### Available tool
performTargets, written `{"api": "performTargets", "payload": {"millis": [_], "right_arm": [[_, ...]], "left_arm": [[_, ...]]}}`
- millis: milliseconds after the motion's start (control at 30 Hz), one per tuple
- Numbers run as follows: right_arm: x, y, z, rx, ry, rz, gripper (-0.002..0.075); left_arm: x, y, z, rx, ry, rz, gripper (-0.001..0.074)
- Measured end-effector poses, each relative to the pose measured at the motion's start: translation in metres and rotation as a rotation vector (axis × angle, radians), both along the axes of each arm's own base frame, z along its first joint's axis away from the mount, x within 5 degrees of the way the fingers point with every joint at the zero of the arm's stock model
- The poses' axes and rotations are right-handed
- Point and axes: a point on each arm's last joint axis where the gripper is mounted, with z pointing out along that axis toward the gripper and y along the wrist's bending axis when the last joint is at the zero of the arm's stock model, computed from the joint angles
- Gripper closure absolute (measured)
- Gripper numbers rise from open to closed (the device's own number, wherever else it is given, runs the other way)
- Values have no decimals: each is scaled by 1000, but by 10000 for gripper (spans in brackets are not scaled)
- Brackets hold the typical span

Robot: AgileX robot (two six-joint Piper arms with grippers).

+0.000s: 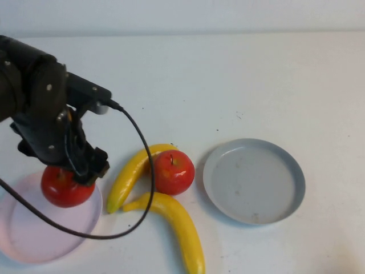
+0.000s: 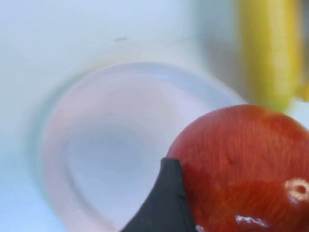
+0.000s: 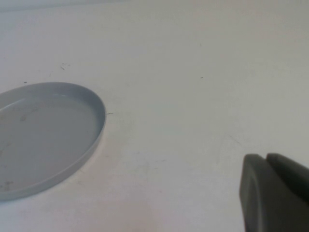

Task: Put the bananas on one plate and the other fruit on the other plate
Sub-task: Put one type of fruit in the left plate

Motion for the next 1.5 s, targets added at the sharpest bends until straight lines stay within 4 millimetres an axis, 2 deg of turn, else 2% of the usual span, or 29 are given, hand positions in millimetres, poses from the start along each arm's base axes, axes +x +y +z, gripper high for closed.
{"api": "performTargets", "payload": {"millis": [133,333,567,733,867,1167,1267,1500], "right_arm": [[0,0,0,0,0,0,743],[0,0,0,0,0,0,743],[0,0,0,0,0,0,743],[0,0,0,0,0,0,743],[0,0,0,0,0,0,743],[0,0,0,0,0,0,743],[0,0,0,0,0,0,743],[0,0,0,0,0,0,743]], "left_arm": [[15,27,-4,-3,-14,109,159],[33,43,-28,18,42,175,160],[45,39,-47,-26,61,173,157],[49,41,-54,-27,65,189,80],[50,44,-51,-14,35,216,66],[37,48,-14,-67,-81,283,66],[33,34,-4,-105,-133,247,66],[24,-43,3,-270,-153,-32,66]]}}
